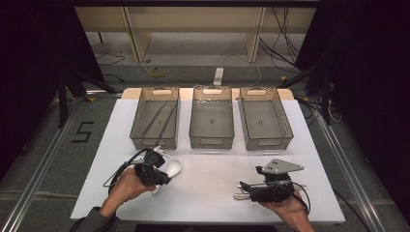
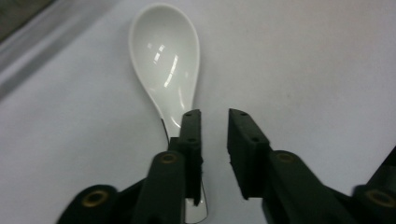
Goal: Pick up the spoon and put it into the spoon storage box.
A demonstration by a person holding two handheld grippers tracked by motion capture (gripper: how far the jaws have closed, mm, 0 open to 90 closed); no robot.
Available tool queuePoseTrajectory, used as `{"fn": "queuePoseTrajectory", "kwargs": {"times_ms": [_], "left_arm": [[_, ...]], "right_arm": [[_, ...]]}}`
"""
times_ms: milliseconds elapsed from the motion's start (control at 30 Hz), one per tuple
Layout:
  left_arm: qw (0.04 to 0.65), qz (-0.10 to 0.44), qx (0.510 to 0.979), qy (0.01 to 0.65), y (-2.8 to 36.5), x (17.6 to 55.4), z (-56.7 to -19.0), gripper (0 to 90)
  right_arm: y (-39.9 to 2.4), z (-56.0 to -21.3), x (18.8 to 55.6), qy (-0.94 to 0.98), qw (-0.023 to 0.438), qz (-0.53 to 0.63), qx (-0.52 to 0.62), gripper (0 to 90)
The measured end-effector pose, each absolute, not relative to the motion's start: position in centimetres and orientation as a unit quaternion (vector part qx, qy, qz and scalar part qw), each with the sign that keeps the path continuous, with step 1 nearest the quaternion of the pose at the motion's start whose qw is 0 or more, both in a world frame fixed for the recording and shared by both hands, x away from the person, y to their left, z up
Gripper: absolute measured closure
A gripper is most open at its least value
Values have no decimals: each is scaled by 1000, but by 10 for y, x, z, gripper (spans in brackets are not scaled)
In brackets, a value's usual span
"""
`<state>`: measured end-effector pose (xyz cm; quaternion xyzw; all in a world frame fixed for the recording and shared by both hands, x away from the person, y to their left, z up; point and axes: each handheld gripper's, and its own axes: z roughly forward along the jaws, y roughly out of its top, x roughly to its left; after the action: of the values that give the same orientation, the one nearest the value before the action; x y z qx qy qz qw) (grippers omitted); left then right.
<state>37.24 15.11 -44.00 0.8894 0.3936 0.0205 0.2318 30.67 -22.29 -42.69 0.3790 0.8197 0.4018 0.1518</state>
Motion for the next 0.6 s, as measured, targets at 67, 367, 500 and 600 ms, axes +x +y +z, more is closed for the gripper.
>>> {"fn": "queuePoseTrajectory", "kwargs": {"times_ms": [67, 367, 500, 600], "left_arm": [[228, 28, 889, 397, 152, 373, -438, 622], [187, 38, 889, 415, 150, 376, -449, 314], [179, 39, 890, 417, 150, 376, -452, 342], [171, 39, 893, 415, 150, 376, -455, 405]], "right_arm": [[-223, -427, 307, 820, 152, 402, 379, 233], [-223, -427, 306, 820, 151, 402, 379, 233], [-222, -427, 306, 819, 151, 402, 379, 233], [-222, -427, 306, 820, 150, 402, 379, 233]]}}
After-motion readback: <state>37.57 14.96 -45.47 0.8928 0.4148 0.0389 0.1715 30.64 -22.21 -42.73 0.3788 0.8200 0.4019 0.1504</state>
